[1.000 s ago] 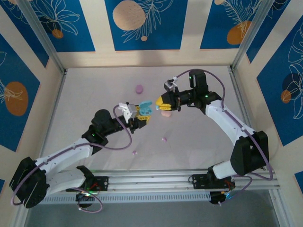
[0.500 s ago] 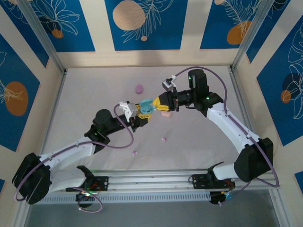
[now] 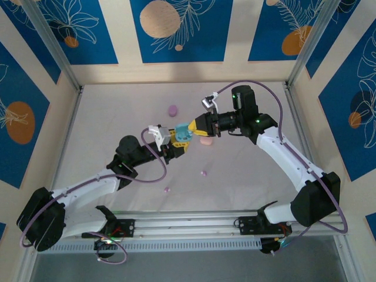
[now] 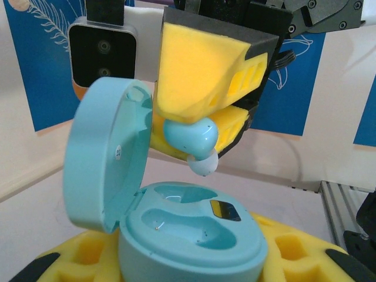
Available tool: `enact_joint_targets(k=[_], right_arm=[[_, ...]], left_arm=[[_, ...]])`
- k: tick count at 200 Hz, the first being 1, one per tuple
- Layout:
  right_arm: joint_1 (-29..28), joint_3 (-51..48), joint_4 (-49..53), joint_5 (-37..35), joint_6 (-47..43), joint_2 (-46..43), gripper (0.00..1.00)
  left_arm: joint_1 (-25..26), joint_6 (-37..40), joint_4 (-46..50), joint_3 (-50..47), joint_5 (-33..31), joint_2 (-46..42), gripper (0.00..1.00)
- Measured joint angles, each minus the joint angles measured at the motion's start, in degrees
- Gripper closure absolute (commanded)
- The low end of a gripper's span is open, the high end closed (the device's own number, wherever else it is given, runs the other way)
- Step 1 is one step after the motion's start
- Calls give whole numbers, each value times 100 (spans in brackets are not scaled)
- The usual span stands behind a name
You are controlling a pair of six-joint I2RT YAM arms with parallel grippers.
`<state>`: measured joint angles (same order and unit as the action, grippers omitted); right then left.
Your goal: Insert the wireless bluetooth earbuds into the charging case
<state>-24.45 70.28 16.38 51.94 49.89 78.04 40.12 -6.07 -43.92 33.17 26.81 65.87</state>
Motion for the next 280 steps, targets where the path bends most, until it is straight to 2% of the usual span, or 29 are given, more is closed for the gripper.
enact_joint_targets(k=[151, 226, 280], right_arm=[[-107, -92, -59, -420, -367, -72, 79], [-190, -138, 96, -782, -986, -251, 76], [-289, -81, 227, -1049, -1239, -264, 67]], left_arm=[[-26, -525, -236, 33, 81, 138, 74], [-26, -756, -358, 31, 175, 184, 75], [-37, -763, -328, 33, 195, 219, 75]])
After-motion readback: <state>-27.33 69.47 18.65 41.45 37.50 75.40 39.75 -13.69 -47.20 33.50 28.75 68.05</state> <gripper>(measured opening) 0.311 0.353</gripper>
